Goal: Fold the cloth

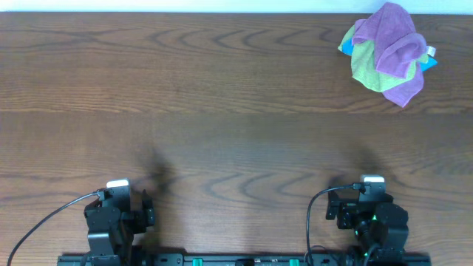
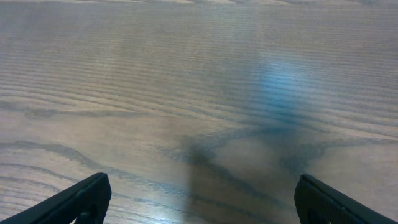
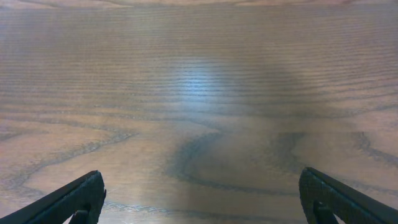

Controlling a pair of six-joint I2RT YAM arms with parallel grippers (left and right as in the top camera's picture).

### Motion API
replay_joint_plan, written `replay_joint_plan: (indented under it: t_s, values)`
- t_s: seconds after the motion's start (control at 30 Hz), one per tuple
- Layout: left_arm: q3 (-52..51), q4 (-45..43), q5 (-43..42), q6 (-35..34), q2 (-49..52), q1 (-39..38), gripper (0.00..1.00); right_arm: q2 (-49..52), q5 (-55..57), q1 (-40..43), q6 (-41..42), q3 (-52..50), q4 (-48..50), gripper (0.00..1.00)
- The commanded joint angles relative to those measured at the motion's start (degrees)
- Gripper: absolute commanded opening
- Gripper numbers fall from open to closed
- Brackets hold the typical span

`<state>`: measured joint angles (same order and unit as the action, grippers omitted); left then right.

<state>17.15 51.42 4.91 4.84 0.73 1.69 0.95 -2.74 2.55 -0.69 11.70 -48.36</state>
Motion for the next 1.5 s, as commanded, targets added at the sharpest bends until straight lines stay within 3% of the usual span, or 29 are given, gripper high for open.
replay_joint_plan:
  t_s: [0.0, 0.17, 0.33, 0.8, 1.1, 1.27, 1.47]
  values:
    - [-0.31, 2.80, -0.04, 1.38, -0.52, -0.24, 0.96, -0.66, 0.52, -0.48, -0.48, -0.79, 0.20, 0.99]
    - [-0.31, 2.80, -0.04, 1.40, -0.52, -0.24, 0.95, 1.99, 0.39, -0.46, 4.20, 1.73, 0.68, 0.99]
    - [-0.31, 2.80, -0.04, 1.38, -0.52, -0.24, 0.95, 13.18, 0.46, 0.74, 7.02, 10.91, 0.55, 0.99]
    - [-0.31, 2.80, -0.04, 1.38, -0.52, -0.24, 0.95, 64.02, 2.10, 3.76, 12.61, 53.20, -2.32, 0.99]
    - [-0.31, 2.80, -0.04, 1.40, -0.52, -0.24, 0.95, 89.42, 3.63, 6.91, 14.34, 78.40, -2.64, 0.99]
    - [-0.31, 2.80, -0.04, 1.38, -0.52, -0.24, 0.95, 97.18, 5.84, 8.35, 16.98, 86.23, -0.66, 0.99]
    - [-0.31, 2.80, -0.04, 1.38, -0.52, -0.24, 0.95, 102.07, 6.82, 8.68, 16.26, 86.82, 9.18, 0.99]
